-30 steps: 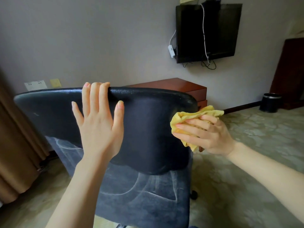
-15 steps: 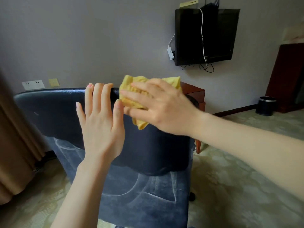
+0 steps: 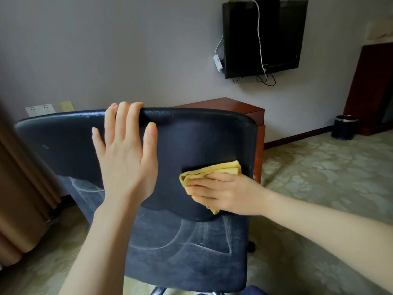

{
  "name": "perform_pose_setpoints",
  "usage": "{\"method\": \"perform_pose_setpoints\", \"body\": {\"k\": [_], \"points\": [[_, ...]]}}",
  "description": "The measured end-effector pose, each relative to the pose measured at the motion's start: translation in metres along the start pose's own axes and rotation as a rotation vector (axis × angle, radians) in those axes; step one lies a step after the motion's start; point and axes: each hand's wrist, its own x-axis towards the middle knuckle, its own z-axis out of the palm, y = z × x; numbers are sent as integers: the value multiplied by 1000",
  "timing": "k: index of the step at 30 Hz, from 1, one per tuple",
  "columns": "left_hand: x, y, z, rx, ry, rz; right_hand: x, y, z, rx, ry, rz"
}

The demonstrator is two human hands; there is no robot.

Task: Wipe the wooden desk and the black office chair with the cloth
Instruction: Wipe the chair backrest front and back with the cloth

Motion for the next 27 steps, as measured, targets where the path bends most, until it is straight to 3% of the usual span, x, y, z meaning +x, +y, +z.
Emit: {"method": "perform_pose_setpoints", "body": {"k": [5,11,19,27], "points": [[-1,-1,4,-2,10,10,-26,32,-14,-24,302,313],[-1,1,6,-12,32,20,-15,55,-32,-59,336,513],[-2,1,7,-13,38,3,48,73,-71,355,424,752],[-2,4,6,3,18,-13,56,53,-36,-22,508,530]]}}
